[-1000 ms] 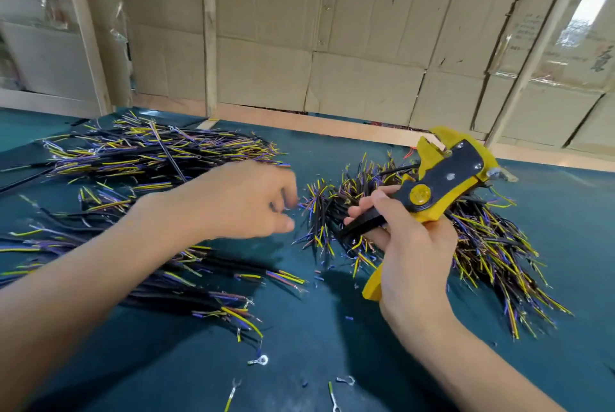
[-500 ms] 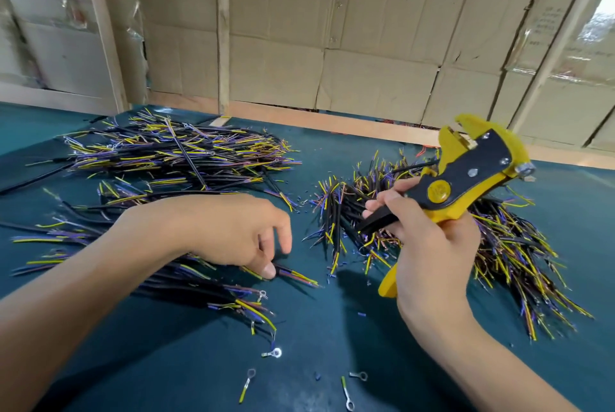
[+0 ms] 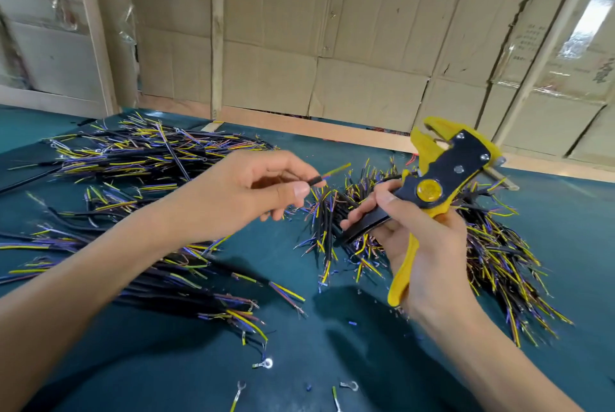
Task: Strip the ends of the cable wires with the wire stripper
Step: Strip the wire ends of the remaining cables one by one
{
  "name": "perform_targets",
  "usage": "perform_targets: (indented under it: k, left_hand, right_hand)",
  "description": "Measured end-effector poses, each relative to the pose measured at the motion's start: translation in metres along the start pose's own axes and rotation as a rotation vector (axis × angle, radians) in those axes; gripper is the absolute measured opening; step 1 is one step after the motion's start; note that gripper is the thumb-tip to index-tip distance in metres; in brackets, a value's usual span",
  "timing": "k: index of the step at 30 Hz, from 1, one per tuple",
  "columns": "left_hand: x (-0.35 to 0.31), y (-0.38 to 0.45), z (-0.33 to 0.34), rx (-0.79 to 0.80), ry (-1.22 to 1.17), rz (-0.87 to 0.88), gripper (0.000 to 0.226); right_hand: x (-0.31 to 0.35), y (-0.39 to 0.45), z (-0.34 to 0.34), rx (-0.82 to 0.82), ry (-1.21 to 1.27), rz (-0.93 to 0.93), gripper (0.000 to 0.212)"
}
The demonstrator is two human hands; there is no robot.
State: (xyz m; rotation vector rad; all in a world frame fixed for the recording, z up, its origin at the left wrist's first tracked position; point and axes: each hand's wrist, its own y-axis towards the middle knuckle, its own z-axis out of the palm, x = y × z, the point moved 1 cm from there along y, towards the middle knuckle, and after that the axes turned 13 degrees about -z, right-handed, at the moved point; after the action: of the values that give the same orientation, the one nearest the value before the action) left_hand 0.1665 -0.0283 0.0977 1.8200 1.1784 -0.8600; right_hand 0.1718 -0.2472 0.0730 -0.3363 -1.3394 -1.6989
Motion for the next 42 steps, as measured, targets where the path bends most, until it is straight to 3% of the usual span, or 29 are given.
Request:
perform_targets:
  k: [5, 10, 14, 17, 21, 27, 32, 38, 42]
  left_hand:
    - [0.001, 0.001, 0.008, -0.026, -0.390, -0.057, 0.020]
    - [-0.001, 0.003, 0.020, -0.001, -0.791, -0.158, 0.024]
    - [-0.007, 0.005, 0.025, 0.017, -1.202, -0.196, 0.015]
    - [-0.006, 0.005, 0.024, 0.032, -1.334, -0.180, 0.017]
    - [-0.007, 0.003, 0.024, -0.014, -1.296, -0.086, 0.010]
    - [-0.003, -0.004, 0.036, -0.001, -0.672, -0.004, 0.021]
    - [0.000, -0.001, 0.036, -0.247, -0.359, 0.023, 0.023]
    - [0.009, 0.003, 0.032, -0.196, -0.444, -0.125, 0.019]
    - [0.010, 0.004, 0.027, -0.136, -0.437, -0.189, 0.037]
  right_hand:
    - [-0.004, -0.004, 0.003, 0.131, 0.030, 0.108, 0.003]
    - [-0.010, -0.015, 0.011, 0.181, 0.001, 0.203, 0.008]
    - [-0.015, -0.024, 0.016, 0.250, -0.024, 0.308, 0.016]
    - [-0.016, -0.027, 0.019, 0.287, -0.018, 0.344, 0.016]
    - [-0.013, -0.027, 0.021, 0.269, 0.028, 0.326, 0.014]
    - [-0.009, -0.021, 0.019, 0.220, 0.015, 0.210, 0.011]
    - [-0.010, -0.019, 0.014, 0.150, -0.269, 0.032, 0.003]
    - [-0.013, -0.019, 0.009, 0.130, -0.483, -0.018, 0.011]
    - [-0.013, -0.017, 0.008, 0.131, -0.439, 0.018, 0.009]
